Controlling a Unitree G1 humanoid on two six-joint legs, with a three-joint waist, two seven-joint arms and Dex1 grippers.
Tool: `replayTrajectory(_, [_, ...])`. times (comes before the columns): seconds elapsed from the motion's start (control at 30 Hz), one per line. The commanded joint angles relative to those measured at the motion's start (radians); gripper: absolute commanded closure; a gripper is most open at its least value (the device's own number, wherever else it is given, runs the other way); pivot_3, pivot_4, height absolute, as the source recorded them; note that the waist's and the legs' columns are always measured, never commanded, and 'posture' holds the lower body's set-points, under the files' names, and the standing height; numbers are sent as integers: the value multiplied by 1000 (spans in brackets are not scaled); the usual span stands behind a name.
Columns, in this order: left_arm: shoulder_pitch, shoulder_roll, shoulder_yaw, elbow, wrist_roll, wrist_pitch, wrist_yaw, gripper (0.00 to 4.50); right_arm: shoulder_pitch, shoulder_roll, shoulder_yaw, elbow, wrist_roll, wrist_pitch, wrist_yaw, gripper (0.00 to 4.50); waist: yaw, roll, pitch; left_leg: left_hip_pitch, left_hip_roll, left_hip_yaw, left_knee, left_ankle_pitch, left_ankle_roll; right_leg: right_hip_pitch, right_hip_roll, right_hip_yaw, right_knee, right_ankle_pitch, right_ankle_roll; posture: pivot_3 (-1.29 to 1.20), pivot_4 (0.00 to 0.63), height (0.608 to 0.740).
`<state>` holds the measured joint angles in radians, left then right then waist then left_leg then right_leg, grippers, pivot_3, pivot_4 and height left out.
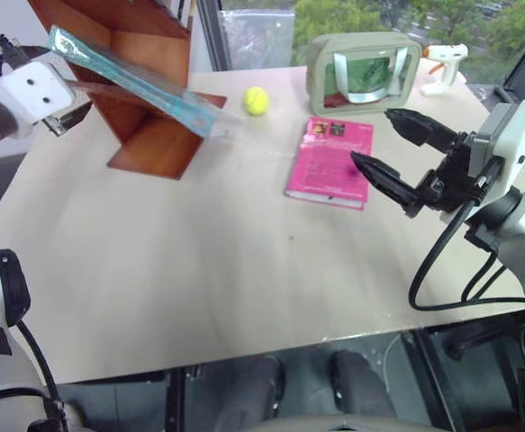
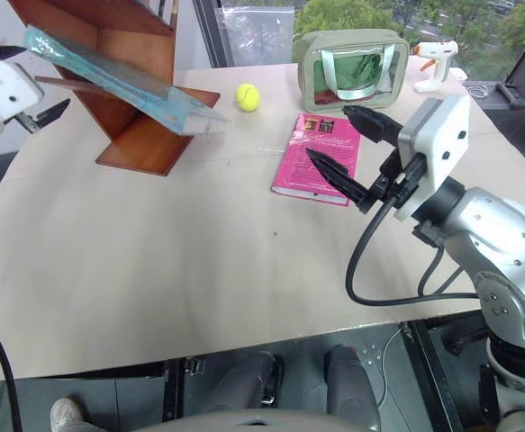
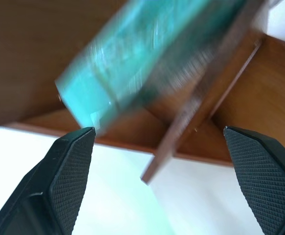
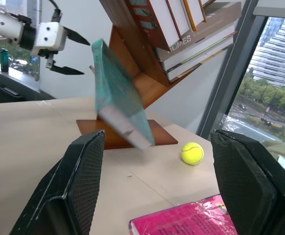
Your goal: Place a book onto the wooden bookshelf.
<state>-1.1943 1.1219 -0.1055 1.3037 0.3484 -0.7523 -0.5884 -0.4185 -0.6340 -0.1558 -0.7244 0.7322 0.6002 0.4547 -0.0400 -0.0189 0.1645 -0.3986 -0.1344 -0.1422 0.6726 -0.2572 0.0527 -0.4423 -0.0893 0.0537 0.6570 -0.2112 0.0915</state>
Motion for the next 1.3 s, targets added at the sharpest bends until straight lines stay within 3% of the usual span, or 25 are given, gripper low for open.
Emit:
replayTrajectory(0.03, [3,21,40,-40,-48,-14,-21,658,-10,-2,-18,-7,1,-25,12,926,0,0,0,0,0,0,0,0,0,0,0,0,0,0,0,0,150,740])
replayTrajectory(0.07, [8,17,48,-40,-60,-15,-36,839,-11,-1,-17,-5,2,-25,14,926,0,0,0,0,0,0,0,0,0,0,0,0,0,0,0,0,150,740])
replayTrajectory(0.17, [30,0,92,-45,-128,-16,-109,2265,-8,-1,-19,-5,3,-24,18,926,0,0,0,0,0,0,0,0,0,0,0,0,0,0,0,0,150,740])
replayTrajectory(0.3, [107,-80,221,-89,-361,67,-454,4263,3,-1,-21,-10,2,-21,17,926,1,0,0,0,0,0,0,0,0,0,-1,-1,0,0,0,0,150,740])
replayTrajectory(0.4, [166,-116,268,-140,-440,153,-528,4418,9,1,-21,-15,1,-21,13,926,-2,0,0,0,0,0,1,0,0,0,0,-1,1,0,0,0,150,740])
replayTrajectory(0.43, [187,-127,276,-156,-455,178,-538,3792,12,2,-21,-17,1,-21,11,926,-4,0,0,0,0,0,1,0,0,0,0,-1,1,0,0,0,150,740])
replayTrajectory(0.5, [229,-151,286,-194,-477,225,-551,3293,16,3,-20,-19,-2,-23,8,926,-4,0,0,0,0,0,1,0,0,-1,0,0,1,0,0,0,150,740])
replayTrajectory(0.7, [293,-179,293,-329,-510,355,-532,375,22,2,-24,-23,-6,-23,7,926,-1,0,-1,0,0,0,1,0,0,-1,0,0,1,0,0,0,150,740])
replayTrajectory(0.73, [307,-182,295,-355,-519,380,-537,51,22,2,-24,-23,-7,-23,7,926,-1,0,-1,0,0,0,1,0,0,-1,0,0,1,0,0,0,150,740])
replayTrajectory(1.03, [560,-180,362,-680,-684,713,-599,51,26,3,-23,-24,-12,-25,7,926,-2,0,-1,0,1,1,1,0,0,-1,0,1,1,0,0,0,150,740])
replayTrajectory(1.3, [847,-266,466,-1123,-878,1054,-463,51,23,4,-21,-16,-16,-28,20,926,5,0,-1,0,1,1,0,0,0,-2,-1,1,1,0,-1,0,150,740])
